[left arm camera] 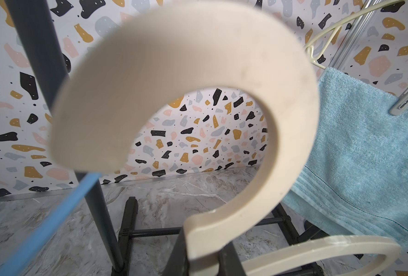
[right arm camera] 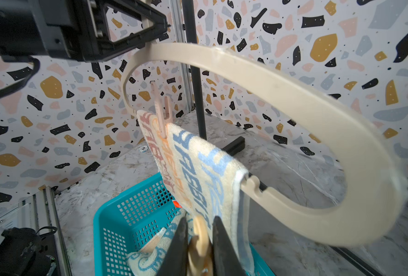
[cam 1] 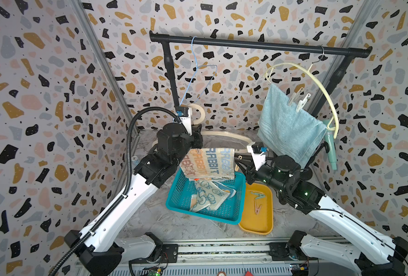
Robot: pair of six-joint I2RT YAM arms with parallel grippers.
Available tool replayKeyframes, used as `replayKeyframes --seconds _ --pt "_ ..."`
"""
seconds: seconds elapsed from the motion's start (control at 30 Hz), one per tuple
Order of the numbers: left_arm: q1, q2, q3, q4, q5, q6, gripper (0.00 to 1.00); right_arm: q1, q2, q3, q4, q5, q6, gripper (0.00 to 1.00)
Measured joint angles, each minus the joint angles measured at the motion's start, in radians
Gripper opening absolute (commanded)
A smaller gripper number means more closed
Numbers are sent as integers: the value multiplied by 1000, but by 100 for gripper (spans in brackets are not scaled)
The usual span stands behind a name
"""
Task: Remove the clothespins securing towels to the hanger
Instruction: Remove the clothespin from the hanger, then place the clothespin in the storage box.
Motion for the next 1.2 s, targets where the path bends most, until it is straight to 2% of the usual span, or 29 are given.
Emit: replayKeyframes --seconds 0.43,0.77,1.2 --pt "0 0 0 -4 6 11 0 -15 -89 -106 -109 105 60 0" --pt "0 -10 0 -5 22 27 0 -32 -100 -156 -177 171 114 0" --pt "0 -57 -3 -29 83 60 0 -35 -132 -335 -265 264 253 0"
